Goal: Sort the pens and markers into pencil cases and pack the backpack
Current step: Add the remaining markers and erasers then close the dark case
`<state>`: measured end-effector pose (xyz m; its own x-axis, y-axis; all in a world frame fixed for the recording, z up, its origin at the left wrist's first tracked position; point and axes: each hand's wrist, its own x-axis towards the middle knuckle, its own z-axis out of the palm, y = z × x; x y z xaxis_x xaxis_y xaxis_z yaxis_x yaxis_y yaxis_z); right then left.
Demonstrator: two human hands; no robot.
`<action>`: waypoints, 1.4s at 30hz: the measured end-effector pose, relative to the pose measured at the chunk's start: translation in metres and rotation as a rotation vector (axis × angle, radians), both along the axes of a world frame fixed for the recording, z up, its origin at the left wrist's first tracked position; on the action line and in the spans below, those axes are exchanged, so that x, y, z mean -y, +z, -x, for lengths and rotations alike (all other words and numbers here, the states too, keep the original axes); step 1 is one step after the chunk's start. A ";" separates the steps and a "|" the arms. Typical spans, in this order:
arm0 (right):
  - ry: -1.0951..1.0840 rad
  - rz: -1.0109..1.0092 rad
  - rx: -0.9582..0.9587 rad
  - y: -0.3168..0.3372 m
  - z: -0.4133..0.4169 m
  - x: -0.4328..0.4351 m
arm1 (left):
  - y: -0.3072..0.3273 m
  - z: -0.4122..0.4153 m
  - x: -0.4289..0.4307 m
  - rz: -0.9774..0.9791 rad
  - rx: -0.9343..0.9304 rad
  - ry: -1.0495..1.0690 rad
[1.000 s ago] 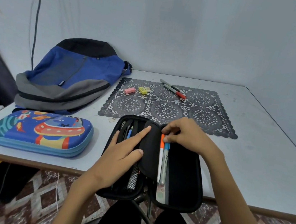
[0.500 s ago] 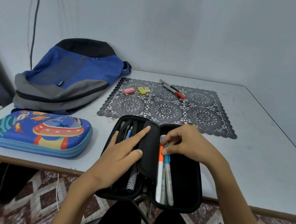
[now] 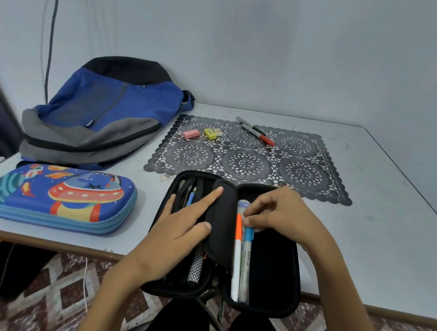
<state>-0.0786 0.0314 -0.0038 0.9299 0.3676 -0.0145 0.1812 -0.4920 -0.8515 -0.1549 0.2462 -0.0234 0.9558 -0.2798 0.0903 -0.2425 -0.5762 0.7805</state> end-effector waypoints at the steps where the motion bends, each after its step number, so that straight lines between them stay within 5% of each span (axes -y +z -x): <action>1: 0.006 -0.001 -0.016 0.001 0.000 0.000 | 0.000 0.000 0.000 0.001 0.001 -0.001; 5: -0.018 -0.018 -0.048 0.011 -0.016 -0.001 | -0.001 0.000 0.000 0.006 -0.004 -0.003; 8: -0.240 0.005 0.154 0.012 -0.057 -0.006 | -0.002 0.000 -0.002 0.016 -0.007 -0.005; 13: -0.367 0.415 0.406 -0.017 -0.141 -0.012 | -0.001 0.000 -0.001 0.015 -0.014 0.002; 17: -0.286 0.736 0.342 -0.021 -0.175 -0.009 | -0.001 0.002 0.000 0.022 -0.030 -0.006; 23: -0.217 0.832 0.170 -0.009 -0.192 -0.012 | -0.001 0.000 -0.002 0.013 -0.014 -0.006; 27: -0.319 0.660 0.388 -0.011 -0.185 -0.013 | -0.002 -0.001 -0.003 0.010 -0.008 -0.012; 35: -0.542 0.180 0.408 -0.018 -0.168 -0.001 | 0.000 -0.001 -0.003 0.018 -0.032 -0.007; 42: -0.515 -0.639 0.323 0.035 -0.113 0.003 | 0.000 -0.001 -0.002 0.022 -0.027 -0.006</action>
